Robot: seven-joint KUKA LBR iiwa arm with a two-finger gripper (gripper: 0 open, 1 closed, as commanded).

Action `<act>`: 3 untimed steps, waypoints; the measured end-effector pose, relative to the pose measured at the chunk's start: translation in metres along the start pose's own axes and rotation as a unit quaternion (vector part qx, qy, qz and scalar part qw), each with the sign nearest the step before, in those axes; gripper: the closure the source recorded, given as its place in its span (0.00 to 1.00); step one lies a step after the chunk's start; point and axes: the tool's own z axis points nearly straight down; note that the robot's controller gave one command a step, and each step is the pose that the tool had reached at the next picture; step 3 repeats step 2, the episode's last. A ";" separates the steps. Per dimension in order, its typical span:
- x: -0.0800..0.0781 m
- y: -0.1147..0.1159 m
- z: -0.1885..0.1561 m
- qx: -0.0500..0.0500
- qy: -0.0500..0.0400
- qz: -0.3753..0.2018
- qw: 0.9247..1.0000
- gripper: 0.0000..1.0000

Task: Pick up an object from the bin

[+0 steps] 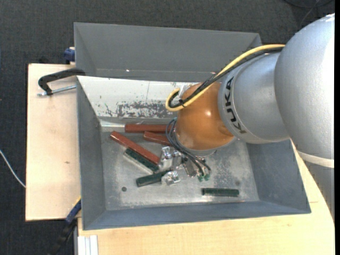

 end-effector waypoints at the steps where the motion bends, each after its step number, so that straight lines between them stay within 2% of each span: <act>1: 0.000 0.000 0.000 0.000 0.000 0.000 1.000 1.00; 2: 0.015 0.035 -0.153 -0.003 -0.005 -0.046 0.999 1.00; 3: 0.015 0.035 -0.153 -0.003 -0.005 -0.046 0.999 1.00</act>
Offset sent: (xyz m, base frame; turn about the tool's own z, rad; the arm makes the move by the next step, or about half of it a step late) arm -0.0245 0.0302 0.1503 -0.0911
